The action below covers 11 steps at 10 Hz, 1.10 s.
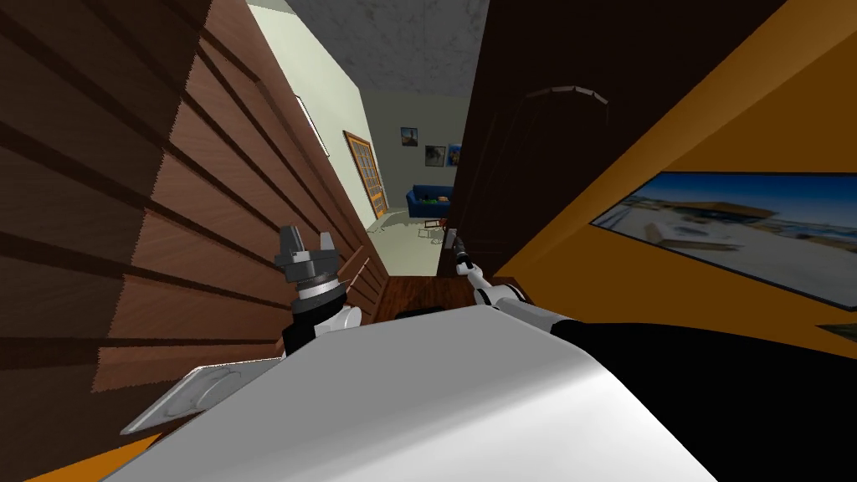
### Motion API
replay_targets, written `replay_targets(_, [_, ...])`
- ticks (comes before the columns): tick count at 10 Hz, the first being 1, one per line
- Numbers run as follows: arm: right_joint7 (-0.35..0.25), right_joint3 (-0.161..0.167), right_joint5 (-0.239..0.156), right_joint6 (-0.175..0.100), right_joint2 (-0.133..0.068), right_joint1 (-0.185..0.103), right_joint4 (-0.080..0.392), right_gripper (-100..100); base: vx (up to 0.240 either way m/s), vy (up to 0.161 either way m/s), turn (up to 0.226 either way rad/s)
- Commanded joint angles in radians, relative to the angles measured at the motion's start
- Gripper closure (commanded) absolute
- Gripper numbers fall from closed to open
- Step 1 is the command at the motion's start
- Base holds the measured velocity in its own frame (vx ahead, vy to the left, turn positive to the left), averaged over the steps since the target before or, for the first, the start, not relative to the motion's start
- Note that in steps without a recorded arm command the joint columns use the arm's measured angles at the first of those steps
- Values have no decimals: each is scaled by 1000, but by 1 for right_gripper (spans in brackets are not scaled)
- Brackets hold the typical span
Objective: Pull the door open
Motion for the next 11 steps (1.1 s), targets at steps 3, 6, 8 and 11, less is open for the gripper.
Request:
replay_targets(3, [4, -7, -3, 0, -2, 0, 2, -100, 211, -29, 27])
replay_targets(6, [5, -10, -3, -4, -3, -3, 10, -100, 155, -37, 18])
replay_targets(8, [5, -10, -3, -4, -3, -3, 10, 100, -17, 4, -3])
replay_targets(11, [5, -10, -3, -4, -3, -3, 10, 100, -20, 4, -3])
